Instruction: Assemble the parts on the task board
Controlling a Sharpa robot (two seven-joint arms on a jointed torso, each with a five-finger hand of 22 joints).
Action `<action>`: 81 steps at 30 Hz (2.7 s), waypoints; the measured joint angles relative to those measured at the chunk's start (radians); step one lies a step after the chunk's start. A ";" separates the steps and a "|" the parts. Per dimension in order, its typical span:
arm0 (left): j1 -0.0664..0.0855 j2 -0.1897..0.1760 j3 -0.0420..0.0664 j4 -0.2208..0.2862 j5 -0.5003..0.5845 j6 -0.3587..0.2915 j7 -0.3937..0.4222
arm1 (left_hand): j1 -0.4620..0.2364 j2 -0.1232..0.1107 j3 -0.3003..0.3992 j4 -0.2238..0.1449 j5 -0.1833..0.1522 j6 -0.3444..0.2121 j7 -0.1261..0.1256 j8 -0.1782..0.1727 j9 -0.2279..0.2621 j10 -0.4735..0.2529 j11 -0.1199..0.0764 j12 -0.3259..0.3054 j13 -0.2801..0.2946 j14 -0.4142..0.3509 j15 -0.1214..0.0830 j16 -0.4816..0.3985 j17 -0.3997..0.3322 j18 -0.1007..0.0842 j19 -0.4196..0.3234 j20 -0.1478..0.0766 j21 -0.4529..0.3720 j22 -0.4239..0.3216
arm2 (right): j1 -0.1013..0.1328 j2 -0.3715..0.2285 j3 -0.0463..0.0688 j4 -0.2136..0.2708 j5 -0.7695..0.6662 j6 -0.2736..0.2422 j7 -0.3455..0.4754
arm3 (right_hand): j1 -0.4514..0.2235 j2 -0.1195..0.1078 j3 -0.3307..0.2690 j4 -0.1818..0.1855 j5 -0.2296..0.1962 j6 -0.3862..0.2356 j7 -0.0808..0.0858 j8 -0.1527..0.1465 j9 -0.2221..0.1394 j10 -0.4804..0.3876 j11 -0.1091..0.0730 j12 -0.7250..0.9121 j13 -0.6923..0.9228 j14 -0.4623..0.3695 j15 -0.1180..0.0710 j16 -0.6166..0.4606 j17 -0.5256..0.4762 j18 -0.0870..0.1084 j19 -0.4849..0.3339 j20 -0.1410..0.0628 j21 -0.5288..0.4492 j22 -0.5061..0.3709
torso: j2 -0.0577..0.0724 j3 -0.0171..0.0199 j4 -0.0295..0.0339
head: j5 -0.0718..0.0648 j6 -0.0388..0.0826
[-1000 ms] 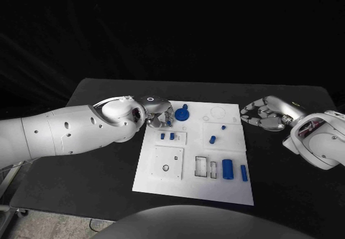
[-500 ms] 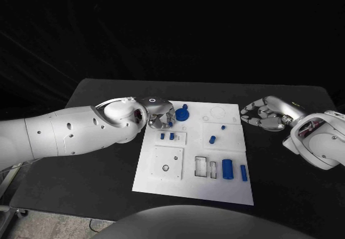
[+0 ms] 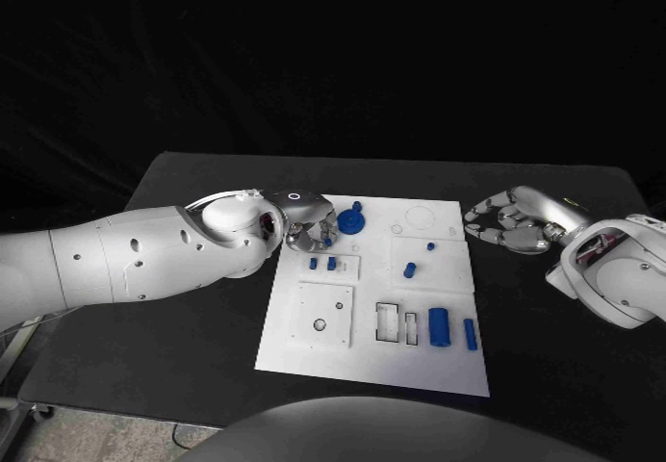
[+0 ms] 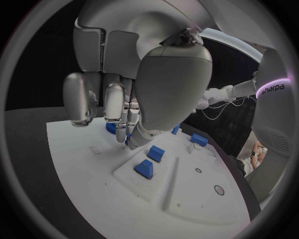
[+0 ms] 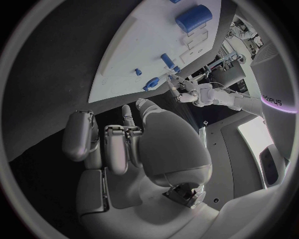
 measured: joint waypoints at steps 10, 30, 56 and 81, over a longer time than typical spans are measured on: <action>-0.001 0.002 -0.001 -0.001 -0.009 0.005 -0.006 | 0.000 0.000 0.001 -0.001 0.000 0.000 0.000 -0.006 -0.002 0.000 0.000 -0.006 -0.005 -0.004 -0.003 -0.003 -0.004 0.000 -0.007 0.000 -0.004 0.001 | -0.001 0.000 0.000 0.000 0.000 0.000 0.000 | 0.000 0.000 0.000 0.000 0.000 0.000 0.000 0.000 0.000 0.000 0.000 0.000 0.000 0.000 0.000 0.000 0.000 0.000 0.000 0.000 -0.002 0.000 | 0.000 -0.0001 0.0000 | 0.000 0.000; -0.007 -0.003 -0.005 -0.015 -0.021 0.010 -0.015 | -0.034 -0.045 0.010 0.012 -0.083 -0.251 -0.064 -0.019 -0.089 -0.061 0.018 -0.055 -0.035 -0.021 0.007 -0.008 -0.023 0.000 -0.015 0.008 -0.020 0.001 | -0.003 -0.002 0.000 -0.001 0.000 0.000 0.000 | 0.000 0.000 0.003 -0.003 0.000 0.000 0.000 0.000 0.000 0.000 0.000 -0.012 0.001 0.000 0.000 0.000 0.000 0.000 -0.004 -0.004 -0.010 0.000 | 0.001 -0.0012 0.0006 | -0.004 0.000; -0.005 -0.128 0.002 0.016 0.350 -0.296 0.268 | -0.025 -0.029 -0.212 0.147 -0.049 -0.383 -0.027 0.125 -0.069 -0.707 0.068 0.430 0.337 -0.792 0.118 -0.549 -0.548 0.085 -0.782 0.097 -0.951 -0.058 | 0.090 -0.029 0.001 0.090 -0.067 0.050 -0.024 | 0.097 -0.122 0.143 -0.079 0.070 0.026 0.003 0.004 0.029 -0.569 0.036 -0.983 -0.590 0.000 0.022 -0.222 0.000 0.031 -0.069 0.014 -0.181 0.000 | 0.003 -0.0221 0.0230 | -0.061 0.000; -0.006 -0.139 -0.016 0.049 1.326 -0.127 0.756 | -0.086 0.175 -0.461 0.149 0.128 -0.461 0.036 0.214 -0.205 -0.909 0.073 0.490 -0.005 -1.046 0.143 -0.944 -0.863 0.108 -0.982 0.175 -1.300 -0.356 | 0.026 0.049 0.001 0.056 -0.326 0.167 -0.041 | 0.057 -0.173 0.211 -0.101 -0.074 -0.003 0.006 -0.014 0.025 -0.577 0.079 -1.189 -0.837 -0.004 0.043 -0.252 -0.029 0.031 -0.071 0.032 -0.211 0.000 | -0.004 -0.0398 0.0484 | -0.123 0.000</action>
